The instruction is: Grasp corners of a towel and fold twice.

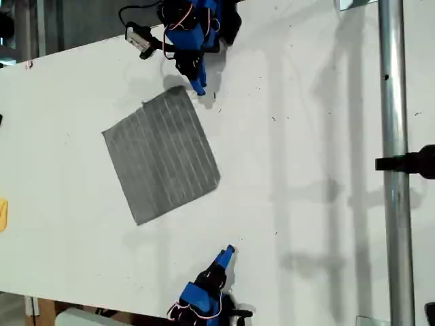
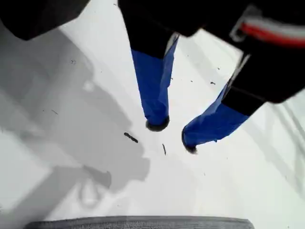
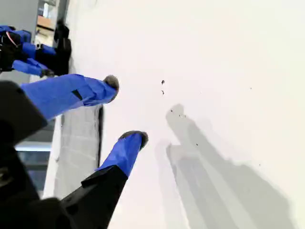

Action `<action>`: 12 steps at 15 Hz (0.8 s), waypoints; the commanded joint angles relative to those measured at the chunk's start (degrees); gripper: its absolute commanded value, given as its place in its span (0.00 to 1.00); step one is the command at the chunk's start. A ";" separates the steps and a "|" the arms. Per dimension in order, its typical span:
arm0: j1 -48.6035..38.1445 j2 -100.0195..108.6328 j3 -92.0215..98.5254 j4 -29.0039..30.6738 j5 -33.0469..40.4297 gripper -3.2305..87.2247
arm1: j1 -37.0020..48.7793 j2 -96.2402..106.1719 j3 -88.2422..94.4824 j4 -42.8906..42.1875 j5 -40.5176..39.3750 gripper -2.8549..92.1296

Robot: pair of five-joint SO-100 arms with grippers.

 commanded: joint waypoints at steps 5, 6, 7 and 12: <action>-21.18 0.35 0.44 0.35 -29.53 0.01 | 0.44 -0.26 -0.53 0.09 -0.70 0.09; -21.18 0.35 0.44 0.35 -29.53 0.01 | 0.44 -0.26 -0.53 0.00 -0.70 0.07; -21.18 0.35 0.44 0.35 -29.53 0.01 | 0.70 -0.26 -0.53 0.18 -0.70 0.03; -20.13 0.35 -0.26 0.53 -34.63 0.00 | 0.79 -0.18 -3.16 0.00 -0.70 0.03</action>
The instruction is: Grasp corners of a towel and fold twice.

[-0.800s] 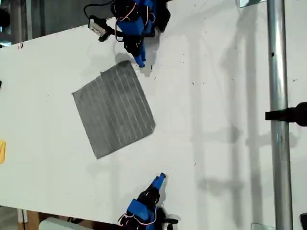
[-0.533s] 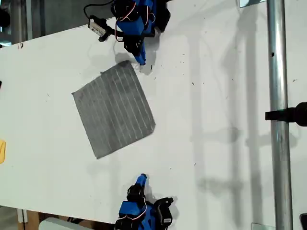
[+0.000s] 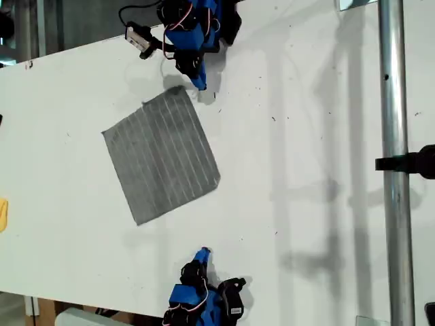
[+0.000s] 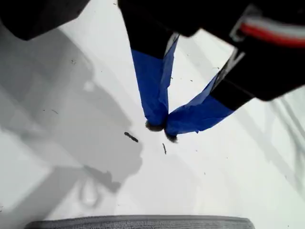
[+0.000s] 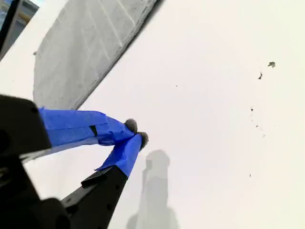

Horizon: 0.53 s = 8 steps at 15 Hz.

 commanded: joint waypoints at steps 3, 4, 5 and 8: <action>5.10 0.09 -7.38 2.29 -8.70 0.00 | -0.26 -0.18 -6.68 0.09 -0.70 0.03; 5.98 -1.67 -10.28 2.55 -10.20 0.00 | -0.26 -0.26 -8.79 1.32 -0.97 0.03; 6.59 -6.94 -14.15 1.41 -10.72 0.00 | 0.09 -1.32 -11.34 3.08 -1.41 0.03; 7.38 -38.50 -34.01 -6.15 -6.94 0.00 | 4.83 -13.10 -21.36 5.45 -5.54 0.03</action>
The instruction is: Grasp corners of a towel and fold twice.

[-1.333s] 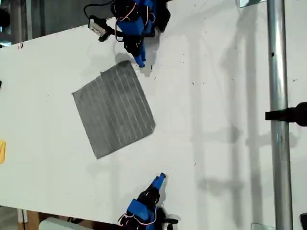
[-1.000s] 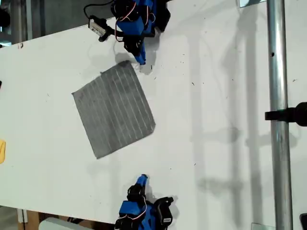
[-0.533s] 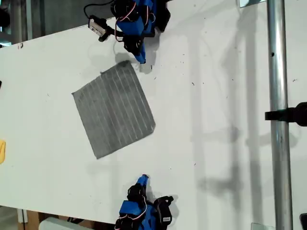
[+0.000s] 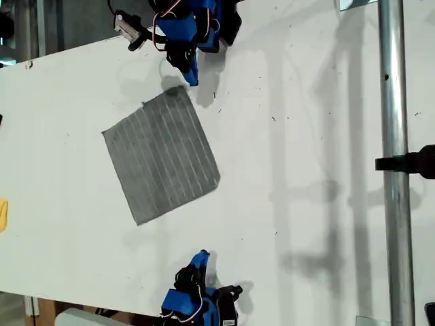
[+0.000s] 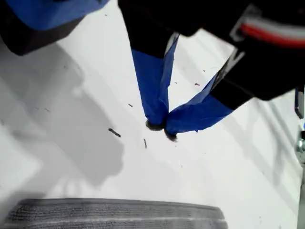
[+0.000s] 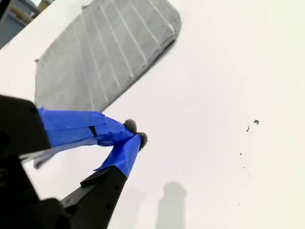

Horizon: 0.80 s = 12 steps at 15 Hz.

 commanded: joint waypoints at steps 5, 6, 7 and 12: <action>1.67 -47.46 -43.24 -3.78 10.46 0.00 | 16.08 -23.73 -25.22 6.59 -11.60 0.03; 2.02 -52.21 -49.22 -2.64 11.69 0.00 | 18.72 -28.04 -28.83 7.65 -12.83 0.05; 2.11 -56.34 -54.84 -1.32 13.01 0.00 | 21.09 -32.52 -32.52 8.17 -15.21 0.09; 2.20 -66.53 -69.17 3.16 16.87 0.00 | 27.77 -52.47 -51.06 12.22 -24.08 0.45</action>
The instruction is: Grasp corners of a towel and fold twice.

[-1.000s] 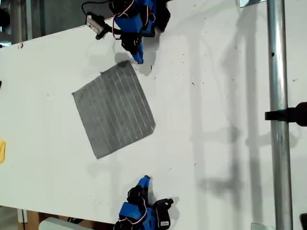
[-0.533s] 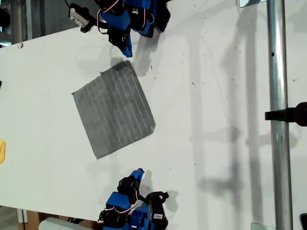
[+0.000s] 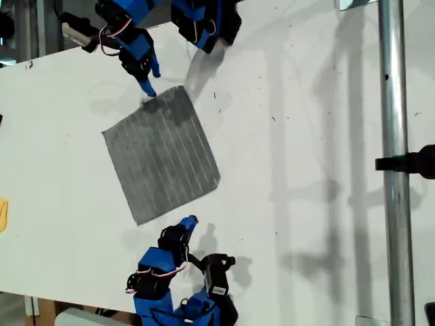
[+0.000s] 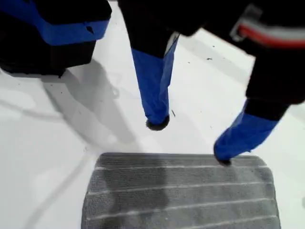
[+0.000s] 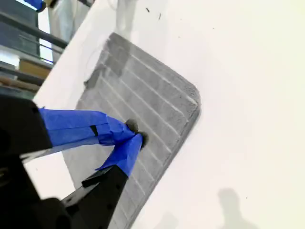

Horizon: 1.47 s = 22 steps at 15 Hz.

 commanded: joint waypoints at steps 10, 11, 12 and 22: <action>-0.18 -1.93 -6.50 2.20 2.55 0.00 | 6.86 -13.45 -13.62 8.79 -4.75 0.49; -0.18 -1.93 -6.50 2.37 2.72 0.00 | 5.54 -14.24 -11.34 8.00 -3.25 0.50; -0.18 -1.93 -6.50 2.55 2.81 0.00 | 4.39 -14.59 -8.17 6.33 -1.05 0.50; -0.18 -2.11 -6.24 3.96 2.90 0.00 | 9.32 -17.58 29.09 -30.06 -1.49 0.45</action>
